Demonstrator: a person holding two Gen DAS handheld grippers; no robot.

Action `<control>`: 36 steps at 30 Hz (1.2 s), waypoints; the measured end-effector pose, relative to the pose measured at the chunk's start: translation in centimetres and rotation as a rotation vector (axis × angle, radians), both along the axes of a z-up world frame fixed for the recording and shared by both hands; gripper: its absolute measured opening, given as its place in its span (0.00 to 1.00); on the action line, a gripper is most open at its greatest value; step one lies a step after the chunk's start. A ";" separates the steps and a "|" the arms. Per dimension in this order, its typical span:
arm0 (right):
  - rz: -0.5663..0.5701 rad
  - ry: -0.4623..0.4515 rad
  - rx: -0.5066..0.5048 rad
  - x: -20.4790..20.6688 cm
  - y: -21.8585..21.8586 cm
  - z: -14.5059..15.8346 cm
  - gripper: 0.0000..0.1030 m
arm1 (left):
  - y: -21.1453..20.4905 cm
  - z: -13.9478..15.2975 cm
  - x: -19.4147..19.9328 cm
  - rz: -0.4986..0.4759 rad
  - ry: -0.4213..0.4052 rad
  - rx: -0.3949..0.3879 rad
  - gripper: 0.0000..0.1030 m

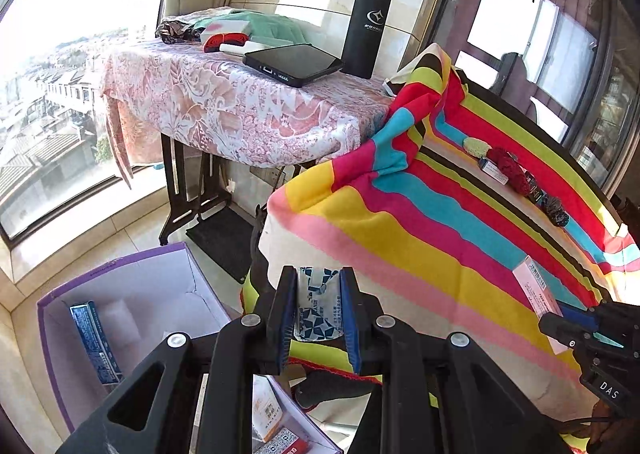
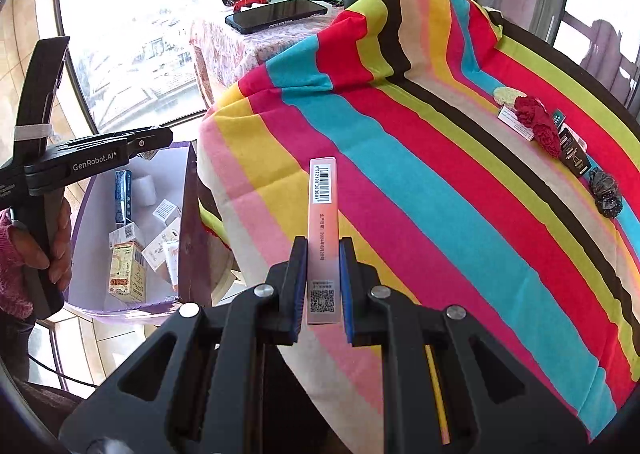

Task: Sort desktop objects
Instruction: 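Carry the patterned box and pink box with both tools toward the bin, then open both tools to drop the two boxes into the bin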

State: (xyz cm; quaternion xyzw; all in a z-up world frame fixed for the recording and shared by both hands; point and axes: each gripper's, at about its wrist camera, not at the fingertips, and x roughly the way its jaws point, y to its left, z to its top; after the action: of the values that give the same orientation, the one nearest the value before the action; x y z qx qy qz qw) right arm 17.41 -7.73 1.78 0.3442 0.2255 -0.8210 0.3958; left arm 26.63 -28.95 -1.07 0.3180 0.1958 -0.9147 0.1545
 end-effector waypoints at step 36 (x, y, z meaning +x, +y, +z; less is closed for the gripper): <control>0.652 -0.036 0.172 14.6 -16.2 -6.0 0.38 | -12.9 -4.9 8.7 0.421 -0.148 0.028 0.74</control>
State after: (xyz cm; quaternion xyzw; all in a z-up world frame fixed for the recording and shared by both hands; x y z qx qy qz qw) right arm 32.05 -23.98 -4.27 0.3005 0.3852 -0.6229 0.6110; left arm 35.30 -41.86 -6.02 0.3383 0.2588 -0.8337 0.3514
